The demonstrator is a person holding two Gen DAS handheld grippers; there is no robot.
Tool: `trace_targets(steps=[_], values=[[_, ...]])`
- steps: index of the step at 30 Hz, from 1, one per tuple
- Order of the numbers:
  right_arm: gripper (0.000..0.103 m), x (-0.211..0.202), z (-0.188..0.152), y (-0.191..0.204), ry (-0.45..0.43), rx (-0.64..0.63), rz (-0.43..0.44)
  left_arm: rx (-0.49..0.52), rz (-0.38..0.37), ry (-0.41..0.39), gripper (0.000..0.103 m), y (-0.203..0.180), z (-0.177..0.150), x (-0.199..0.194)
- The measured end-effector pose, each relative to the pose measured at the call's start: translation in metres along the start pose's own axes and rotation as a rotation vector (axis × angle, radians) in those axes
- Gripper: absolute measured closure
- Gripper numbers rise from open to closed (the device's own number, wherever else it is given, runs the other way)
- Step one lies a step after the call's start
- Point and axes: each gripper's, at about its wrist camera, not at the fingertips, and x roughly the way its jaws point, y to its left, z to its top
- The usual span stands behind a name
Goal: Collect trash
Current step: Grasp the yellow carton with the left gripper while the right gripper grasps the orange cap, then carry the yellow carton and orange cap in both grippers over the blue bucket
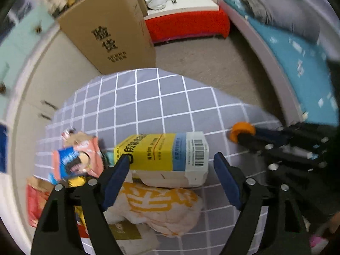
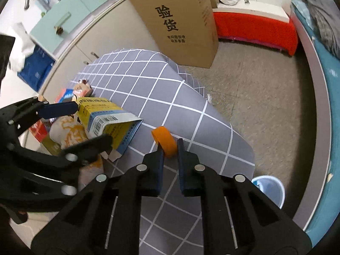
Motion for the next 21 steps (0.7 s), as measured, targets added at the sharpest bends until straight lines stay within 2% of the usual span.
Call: trace_targets(steps=[3,4,5,7,8,9,11,13,14,19,20,21], values=[[0.091,-0.002,-0.001,-0.003,0.000,0.030,0.023,0.029,0.053,0.008,0.025,-0.006,0.005,0.004],[0.091,-0.002,-0.001,-0.005,0.001,0.040,0.023,0.030,0.060,0.006,0.028,-0.007,0.006,0.004],[0.091,-0.003,-0.001,-0.008,0.000,0.056,0.045,0.029,0.069,0.009,0.036,-0.007,0.007,0.005],[0.091,-0.006,-0.001,-0.010,-0.004,0.065,0.058,0.028,0.074,0.010,0.041,-0.008,0.008,0.004],[0.091,-0.008,-0.002,-0.010,-0.006,0.064,0.063,0.030,0.083,0.008,0.048,-0.010,0.008,0.003],[0.091,-0.008,-0.002,-0.010,-0.006,0.067,0.069,0.036,0.095,0.007,0.070,-0.010,0.009,0.002],[0.091,-0.012,-0.002,-0.013,-0.009,0.081,0.088,0.024,0.128,0.021,0.076,-0.010,0.008,0.002],[0.091,-0.016,-0.002,-0.015,-0.011,0.091,0.107,-0.017,0.114,0.017,0.080,-0.005,0.006,-0.002],[0.091,-0.018,-0.002,-0.016,-0.014,0.095,0.116,-0.035,0.126,0.010,0.085,-0.003,0.006,-0.005],[0.091,-0.029,-0.002,-0.023,-0.022,0.108,0.154,-0.138,0.116,-0.013,0.088,0.016,0.002,-0.020],[0.091,-0.032,-0.002,-0.025,-0.026,0.112,0.163,-0.170,0.109,-0.027,0.091,0.020,0.001,-0.026],[0.091,-0.034,-0.003,-0.026,-0.030,0.115,0.170,-0.189,0.109,-0.037,0.098,0.025,0.001,-0.028]])
